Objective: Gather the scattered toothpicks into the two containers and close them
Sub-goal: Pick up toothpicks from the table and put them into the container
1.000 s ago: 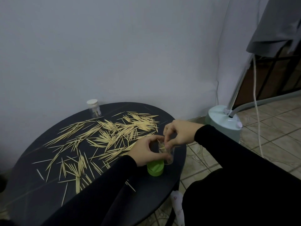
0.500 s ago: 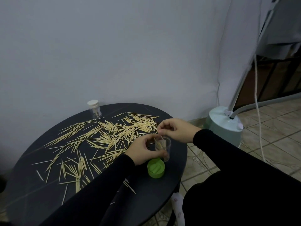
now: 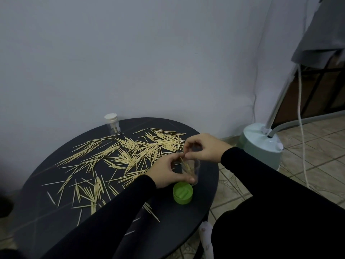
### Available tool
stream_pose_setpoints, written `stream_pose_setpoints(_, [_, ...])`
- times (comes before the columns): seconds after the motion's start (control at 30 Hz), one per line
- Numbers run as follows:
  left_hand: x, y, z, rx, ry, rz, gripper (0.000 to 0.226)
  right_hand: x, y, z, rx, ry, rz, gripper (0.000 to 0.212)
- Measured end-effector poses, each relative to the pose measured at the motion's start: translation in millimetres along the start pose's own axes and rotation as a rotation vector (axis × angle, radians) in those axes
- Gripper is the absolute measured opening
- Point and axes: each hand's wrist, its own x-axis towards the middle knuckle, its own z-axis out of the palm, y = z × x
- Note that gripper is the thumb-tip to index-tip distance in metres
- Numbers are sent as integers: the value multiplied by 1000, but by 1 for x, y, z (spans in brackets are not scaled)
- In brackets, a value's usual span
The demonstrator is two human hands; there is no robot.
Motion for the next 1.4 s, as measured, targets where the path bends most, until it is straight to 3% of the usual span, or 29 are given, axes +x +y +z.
stream_pose_setpoints(0.1, [-3,-4,-14,55,-69,-25,77,12,5,1,-27,94,53,9])
stream_pose_setpoints(0.2, [-4,-11,-30,112,-30,-75,62,28,15,5,-127,62,151,15])
stream_pose_setpoints(0.37, [-1,-23,-38,684,91,-125,39,52,30,15,-261,-125,227,19])
stream_pose_setpoints(0.47, [0,-29,-37,801,119,-118,33,67,31,20,-234,-193,199,27])
stream_pose_setpoints(0.6, [1,-34,-39,857,141,-90,31,84,30,32,-242,-249,139,29])
stream_pose_setpoints(0.83, [3,-43,-40,904,98,-66,46,96,29,40,-256,-271,83,33])
stream_pose_setpoints(1.07, [7,-43,-41,842,173,-71,26,94,38,37,-407,-231,79,21])
stream_pose_setpoints(1.27, [9,-42,-37,895,194,-78,28,91,39,35,-521,-235,61,31])
stream_pose_setpoints(1.4, [8,-40,-35,966,182,-78,33,91,37,35,-564,-240,43,26])
